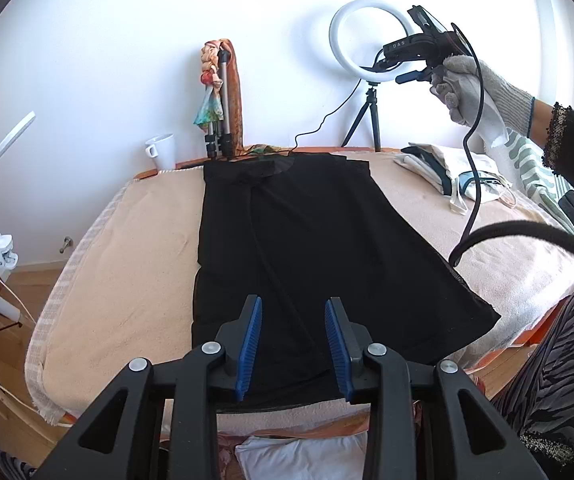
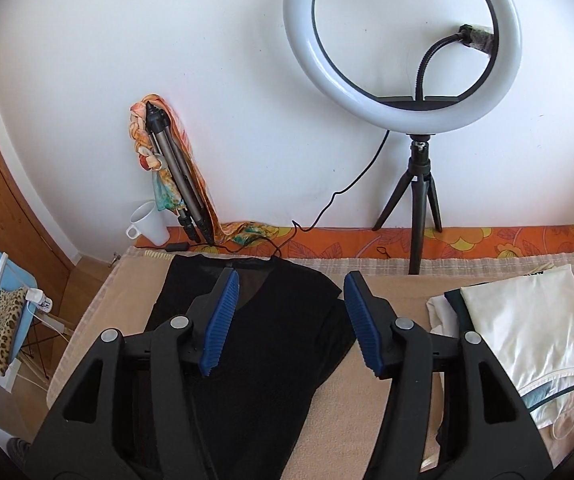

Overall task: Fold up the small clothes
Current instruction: 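Open both grippers and move the right gripper to the shirt's other side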

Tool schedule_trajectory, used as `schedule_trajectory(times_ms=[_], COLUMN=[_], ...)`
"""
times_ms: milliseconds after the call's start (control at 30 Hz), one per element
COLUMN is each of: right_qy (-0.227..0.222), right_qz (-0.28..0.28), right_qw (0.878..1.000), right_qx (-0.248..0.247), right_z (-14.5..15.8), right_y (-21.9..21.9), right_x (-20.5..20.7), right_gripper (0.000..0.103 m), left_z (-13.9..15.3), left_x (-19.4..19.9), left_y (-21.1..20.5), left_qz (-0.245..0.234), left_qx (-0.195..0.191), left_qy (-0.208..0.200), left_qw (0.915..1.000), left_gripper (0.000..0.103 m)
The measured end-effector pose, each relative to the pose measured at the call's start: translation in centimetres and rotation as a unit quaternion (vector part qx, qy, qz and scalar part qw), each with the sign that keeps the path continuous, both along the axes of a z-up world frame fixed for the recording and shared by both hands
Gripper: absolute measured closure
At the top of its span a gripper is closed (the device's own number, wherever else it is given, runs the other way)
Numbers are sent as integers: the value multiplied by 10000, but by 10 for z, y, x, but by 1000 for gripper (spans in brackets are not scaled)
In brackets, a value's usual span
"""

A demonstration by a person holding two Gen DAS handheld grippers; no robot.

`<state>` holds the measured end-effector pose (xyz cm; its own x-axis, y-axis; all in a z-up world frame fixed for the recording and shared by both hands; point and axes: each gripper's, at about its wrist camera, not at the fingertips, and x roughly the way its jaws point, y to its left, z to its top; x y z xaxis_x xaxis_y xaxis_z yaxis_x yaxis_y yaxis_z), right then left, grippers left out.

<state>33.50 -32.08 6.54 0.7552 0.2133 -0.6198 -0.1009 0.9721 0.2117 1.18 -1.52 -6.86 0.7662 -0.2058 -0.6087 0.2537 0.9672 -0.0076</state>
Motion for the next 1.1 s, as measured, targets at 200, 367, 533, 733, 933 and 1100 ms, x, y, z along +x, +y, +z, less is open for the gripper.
schedule_trajectory(times_ms=[200,367,533,733,933,1100], right_qy=[-86,55,257,352,533,808], right_qz=[-66,106,240,375,436,540], right_qw=[9999,9999,9993,9981,9971,9953], right_qx=[54,-57,-145,-339,-319,-46], right_z=[-10,-23,-36,-44,-59,-82], right_y=[-37,-54,-66,-73,-76,-73], right_x=[-26,-37,-40,-41,-31,-14], right_gripper=[33,31,31,31,31,31], left_z=[2,-3,-12,-28,-45,-58], left_x=[-1,-5,-3,-4,0,6], left_y=[-37,-84,-126,-167,-190,-200], left_qz=[-434,-1046,-1580,-2066,-2291,-2338], left_qx=[-22,200,242,260,353,461], left_qy=[-154,-192,-72,191,455,640], left_qw=[9989,9941,9871,9779,9717,9691], left_gripper=[70,70,70,70,70,69])
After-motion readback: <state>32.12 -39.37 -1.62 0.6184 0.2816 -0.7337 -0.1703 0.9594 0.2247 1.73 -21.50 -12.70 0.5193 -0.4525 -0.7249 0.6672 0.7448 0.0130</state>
